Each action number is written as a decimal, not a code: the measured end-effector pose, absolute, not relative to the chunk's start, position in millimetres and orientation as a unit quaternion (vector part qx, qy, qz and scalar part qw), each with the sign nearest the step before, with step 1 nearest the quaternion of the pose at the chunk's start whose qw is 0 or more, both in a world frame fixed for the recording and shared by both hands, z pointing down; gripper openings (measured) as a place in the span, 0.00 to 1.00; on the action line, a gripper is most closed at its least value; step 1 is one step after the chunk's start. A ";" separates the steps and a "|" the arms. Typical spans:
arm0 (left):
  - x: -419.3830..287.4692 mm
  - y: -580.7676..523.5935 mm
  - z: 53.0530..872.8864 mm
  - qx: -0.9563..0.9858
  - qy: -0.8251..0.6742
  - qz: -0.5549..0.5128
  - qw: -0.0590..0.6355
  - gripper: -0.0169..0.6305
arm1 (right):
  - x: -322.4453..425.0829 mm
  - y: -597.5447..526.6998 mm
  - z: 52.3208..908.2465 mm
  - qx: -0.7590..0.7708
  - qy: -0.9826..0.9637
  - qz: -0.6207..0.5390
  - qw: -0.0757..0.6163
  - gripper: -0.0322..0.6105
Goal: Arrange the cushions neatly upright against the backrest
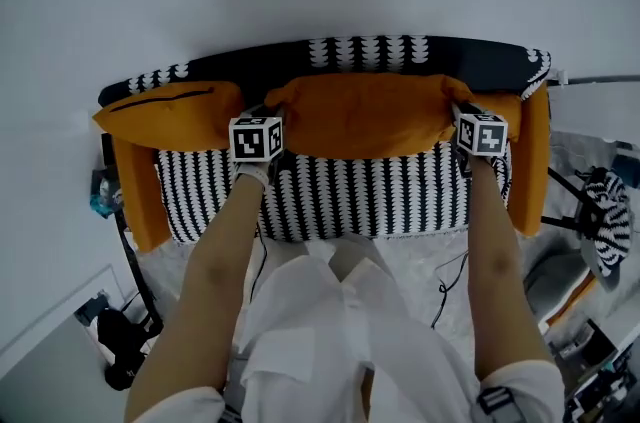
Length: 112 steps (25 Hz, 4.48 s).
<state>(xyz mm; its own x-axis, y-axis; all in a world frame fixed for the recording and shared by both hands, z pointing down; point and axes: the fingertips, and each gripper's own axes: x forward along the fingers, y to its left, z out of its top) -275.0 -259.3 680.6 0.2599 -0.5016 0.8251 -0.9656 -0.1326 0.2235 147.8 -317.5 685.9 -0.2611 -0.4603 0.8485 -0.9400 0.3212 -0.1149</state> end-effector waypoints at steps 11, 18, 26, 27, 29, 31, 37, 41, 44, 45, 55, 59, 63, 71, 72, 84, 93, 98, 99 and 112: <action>-336.0 -261.6 682.8 0.662 -0.571 0.293 0.388 0.18 | 88.3 -341.8 689.0 0.460 -0.738 0.307 0.388 0.13; -337.2 -268.4 696.6 0.647 -0.573 0.291 0.411 0.21 | 94.8 -339.7 704.4 0.465 -0.718 0.316 0.410 0.15; -337.5 -267.2 693.1 0.659 -0.568 0.295 0.396 0.27 | 97.8 -336.7 702.1 0.470 -0.716 0.320 0.405 0.19; -336.7 -266.9 693.3 0.658 -0.568 0.296 0.397 0.28 | 99.4 -336.2 701.6 0.472 -0.714 0.320 0.407 0.20; -336.8 -264.7 692.8 0.653 -0.570 0.302 0.398 0.30 | 102.2 -335.8 700.7 0.476 -0.709 0.317 0.412 0.22; -339.4 -259.4 692.4 0.642 -0.574 0.314 0.400 0.30 | 104.6 -333.8 700.0 0.478 -0.705 0.315 0.419 0.24; -343.2 -249.0 683.8 0.629 -0.579 0.333 0.399 0.32 | 112.7 -326.9 689.5 0.489 -0.693 0.307 0.432 0.26; -348.3 -246.4 670.0 0.621 -0.591 0.333 0.394 0.30 | 109.8 -324.2 675.0 0.490 -0.696 0.299 0.432 0.24; -345.9 -247.7 655.6 0.626 -0.595 0.323 0.388 0.28 | 98.9 -321.4 664.4 0.481 -0.707 0.297 0.425 0.24; -343.4 -249.2 649.9 0.630 -0.595 0.318 0.385 0.28 | 94.1 -320.1 660.1 0.479 -0.711 0.297 0.421 0.24; -301.9 -254.9 565.7 0.710 -0.584 0.192 0.344 0.22 | 30.3 -299.1 583.9 0.467 -0.796 0.279 0.264 0.18; -282.8 -250.9 510.9 0.754 -0.570 0.094 0.311 0.15 | 14.1 -286.0 532.3 0.461 -0.832 0.266 0.157 0.09; -274.1 -243.0 450.8 0.784 -0.566 0.017 0.257 0.08 | -0.7 -274.7 473.5 0.452 -0.864 0.201 0.094 0.06; -272.3 -210.0 380.8 0.802 -0.576 -0.029 0.156 0.05 | -8.2 -256.0 383.4 0.442 -0.890 0.107 0.035 0.06; -274.0 -204.7 374.8 0.800 -0.581 -0.034 0.148 0.05 | -6.6 -252.0 377.2 0.443 -0.890 0.100 0.031 0.06; -264.3 -148.6 330.4 0.800 -0.588 -0.068 0.100 0.05 | 6.0 -204.6 343.6 0.420 -0.905 0.063 0.007 0.06; -263.9 -93.2 336.8 0.812 -0.572 -0.063 0.098 0.05 | 5.4 -137.7 343.6 0.436 -0.898 0.057 0.001 0.06; -270.7 -26.0 337.5 0.824 -0.554 -0.072 0.091 0.05 | -0.3 -65.1 342.5 0.451 -0.891 0.048 0.002 0.06; -273.6 -10.3 337.1 0.826 -0.552 -0.071 0.088 0.05 | -3.4 -47.7 342.4 0.453 -0.890 0.048 0.000 0.06; -329.0 202.6 327.7 0.820 -0.566 -0.052 0.069 0.05 | -32.6 162.4 325.0 0.470 -0.882 0.035 -0.011 0.06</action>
